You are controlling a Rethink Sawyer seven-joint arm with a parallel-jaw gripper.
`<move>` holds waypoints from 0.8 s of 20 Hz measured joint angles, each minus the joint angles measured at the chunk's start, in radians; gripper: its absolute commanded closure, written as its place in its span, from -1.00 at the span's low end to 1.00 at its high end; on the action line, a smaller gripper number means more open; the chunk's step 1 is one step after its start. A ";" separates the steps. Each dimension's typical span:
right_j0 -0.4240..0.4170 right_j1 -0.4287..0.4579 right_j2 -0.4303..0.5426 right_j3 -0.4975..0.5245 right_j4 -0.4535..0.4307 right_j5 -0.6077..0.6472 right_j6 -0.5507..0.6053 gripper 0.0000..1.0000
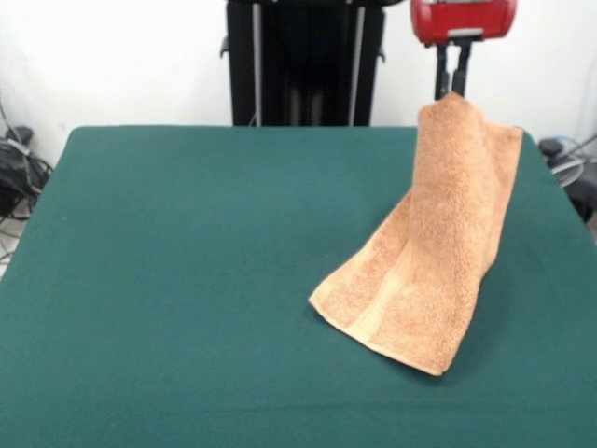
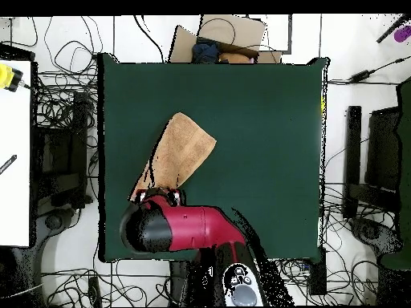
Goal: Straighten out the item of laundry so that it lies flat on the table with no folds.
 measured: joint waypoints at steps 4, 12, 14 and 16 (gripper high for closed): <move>-0.012 0.000 0.003 -0.001 0.000 0.016 0.000 -1.00; -0.020 0.000 0.003 -0.018 0.000 0.033 0.000 -1.00; -0.020 0.000 0.003 -0.030 0.000 0.040 0.000 -1.00; -0.020 0.000 0.004 -0.040 0.000 0.052 0.000 -1.00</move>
